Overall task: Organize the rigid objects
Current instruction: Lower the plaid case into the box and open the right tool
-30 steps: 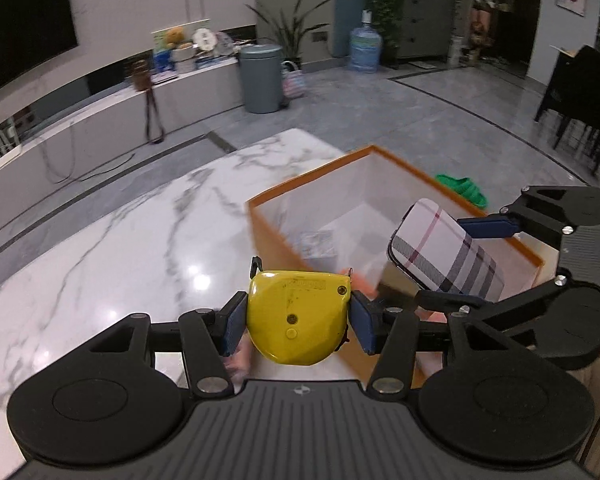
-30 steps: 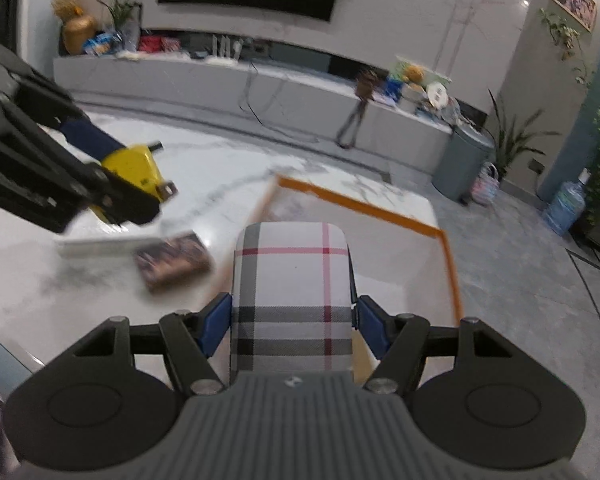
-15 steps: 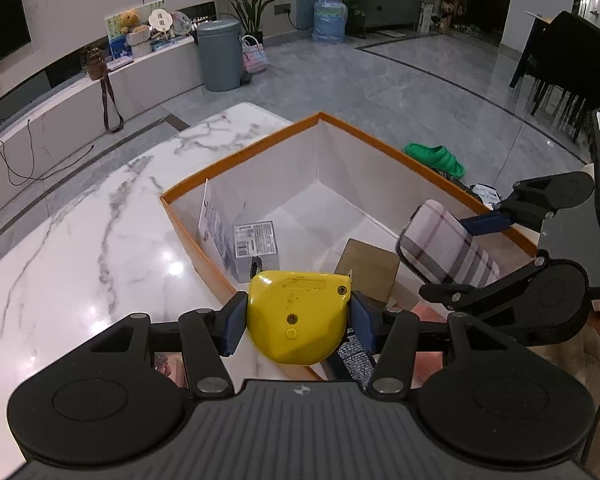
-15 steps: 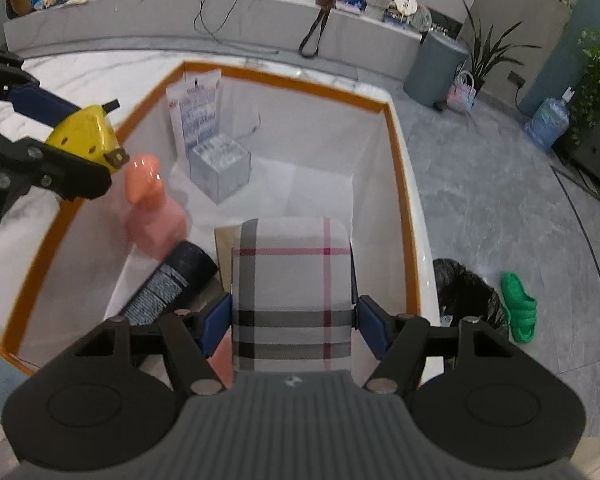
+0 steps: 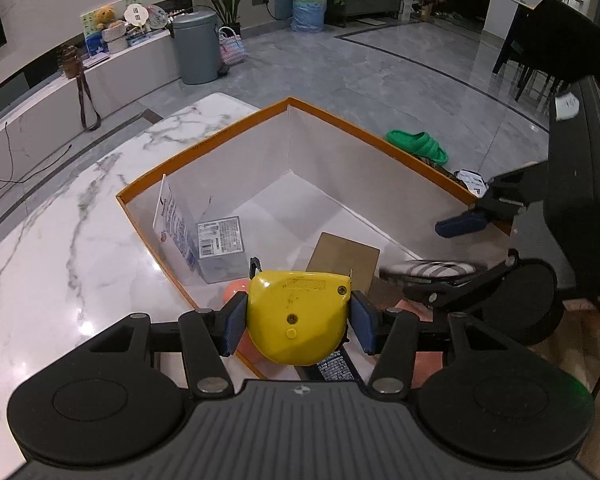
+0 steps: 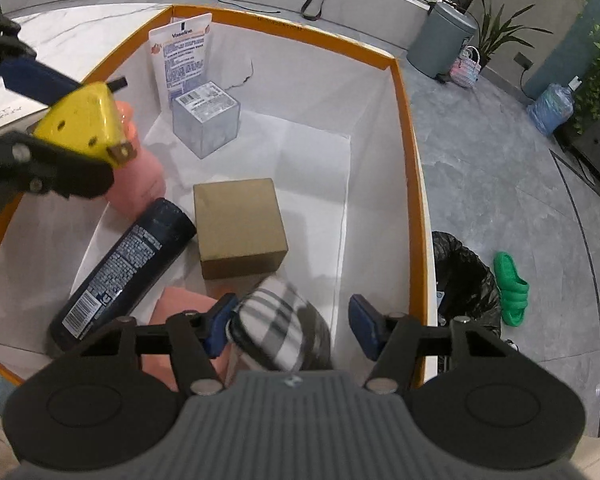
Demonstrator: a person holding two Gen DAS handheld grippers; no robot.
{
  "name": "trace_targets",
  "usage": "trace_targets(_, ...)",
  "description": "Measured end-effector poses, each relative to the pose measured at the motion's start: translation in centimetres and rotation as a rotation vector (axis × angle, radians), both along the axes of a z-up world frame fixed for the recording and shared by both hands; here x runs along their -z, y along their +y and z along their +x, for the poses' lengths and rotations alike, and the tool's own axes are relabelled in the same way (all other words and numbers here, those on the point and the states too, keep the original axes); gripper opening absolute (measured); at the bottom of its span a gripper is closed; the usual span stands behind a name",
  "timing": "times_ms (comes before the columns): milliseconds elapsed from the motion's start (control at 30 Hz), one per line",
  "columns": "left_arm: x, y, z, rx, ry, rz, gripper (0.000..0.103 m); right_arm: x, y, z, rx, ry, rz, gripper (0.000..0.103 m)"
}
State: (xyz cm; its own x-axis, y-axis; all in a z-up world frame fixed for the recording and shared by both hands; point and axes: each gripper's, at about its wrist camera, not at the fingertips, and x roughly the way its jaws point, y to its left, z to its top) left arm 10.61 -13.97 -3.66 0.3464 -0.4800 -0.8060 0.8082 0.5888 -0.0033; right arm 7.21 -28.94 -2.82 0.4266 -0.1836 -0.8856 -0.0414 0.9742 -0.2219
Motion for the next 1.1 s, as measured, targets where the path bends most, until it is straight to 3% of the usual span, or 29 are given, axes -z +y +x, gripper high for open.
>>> trace_targets(133, 0.2, 0.0, 0.3, -0.008, 0.008, 0.004, 0.062, -0.6, -0.3, 0.3, -0.039, 0.008, -0.003, 0.051)
trace_targets(300, 0.3, -0.4, 0.2, -0.002, 0.017, 0.005, 0.062, -1.9, -0.4, 0.3, -0.085, 0.029, 0.019, 0.047)
trace_targets(433, 0.4, -0.7, 0.1, 0.008, 0.019, 0.004, 0.062, -2.1, -0.3, 0.2, -0.107, 0.059, 0.06, 0.027)
trace_targets(667, 0.9, -0.7, 0.1, -0.003, 0.029, 0.018, 0.062, -0.7, 0.5, 0.8, -0.135, 0.125, 0.124, 0.027)
trace_targets(800, 0.9, -0.9, 0.1, -0.002, 0.032, 0.01, 0.062, -0.5, 0.3, 1.5, -0.128, 0.112, 0.096, 0.027)
trace_targets(1100, 0.3, -0.4, 2.0, -0.05, 0.016, -0.008, 0.062, 0.2, 0.5, 5.3, -0.275, 0.109, -0.028, 0.032)
